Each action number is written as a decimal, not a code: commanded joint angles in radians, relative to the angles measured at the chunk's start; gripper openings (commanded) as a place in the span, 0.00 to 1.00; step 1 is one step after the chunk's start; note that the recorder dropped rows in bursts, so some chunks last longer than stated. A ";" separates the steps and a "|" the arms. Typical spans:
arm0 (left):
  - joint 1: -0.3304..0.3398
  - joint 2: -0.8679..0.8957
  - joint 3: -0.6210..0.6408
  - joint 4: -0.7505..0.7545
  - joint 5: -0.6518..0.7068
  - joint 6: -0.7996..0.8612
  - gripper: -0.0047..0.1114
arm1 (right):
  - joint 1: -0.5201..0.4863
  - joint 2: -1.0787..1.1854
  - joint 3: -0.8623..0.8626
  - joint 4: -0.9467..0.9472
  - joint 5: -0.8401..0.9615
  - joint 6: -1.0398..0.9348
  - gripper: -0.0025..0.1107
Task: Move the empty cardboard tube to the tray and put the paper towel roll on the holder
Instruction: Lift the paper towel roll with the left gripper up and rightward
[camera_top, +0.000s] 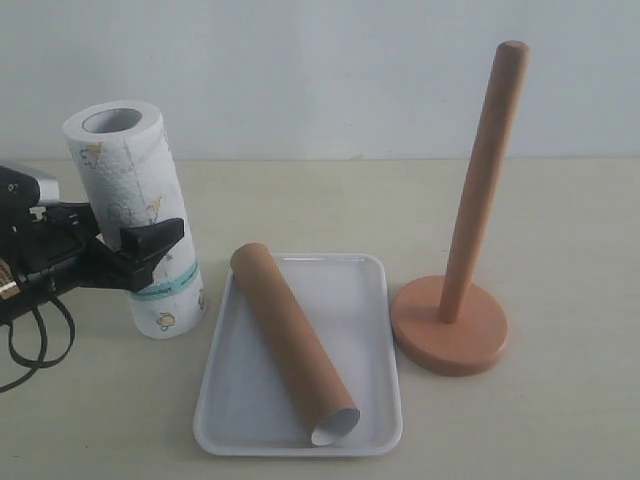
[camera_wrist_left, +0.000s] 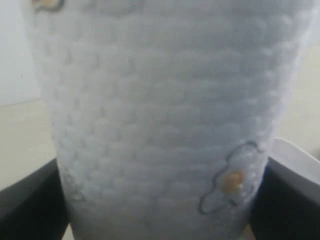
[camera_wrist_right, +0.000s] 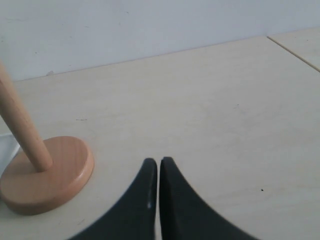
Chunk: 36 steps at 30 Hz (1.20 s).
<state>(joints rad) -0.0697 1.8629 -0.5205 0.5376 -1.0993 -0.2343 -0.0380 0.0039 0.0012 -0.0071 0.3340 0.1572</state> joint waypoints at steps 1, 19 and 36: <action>-0.005 0.000 -0.004 -0.026 -0.007 -0.008 0.30 | -0.002 -0.004 -0.001 -0.003 -0.006 -0.002 0.03; -0.005 -0.332 -0.004 0.118 -0.122 -0.254 0.08 | -0.002 -0.004 -0.001 -0.003 -0.006 -0.002 0.03; -0.035 -0.861 -0.132 0.346 0.050 -0.733 0.08 | -0.002 -0.004 -0.001 -0.003 -0.006 -0.002 0.03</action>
<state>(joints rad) -0.0816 1.0447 -0.6027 0.8562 -1.0506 -0.8896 -0.0380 0.0039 0.0012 -0.0071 0.3340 0.1589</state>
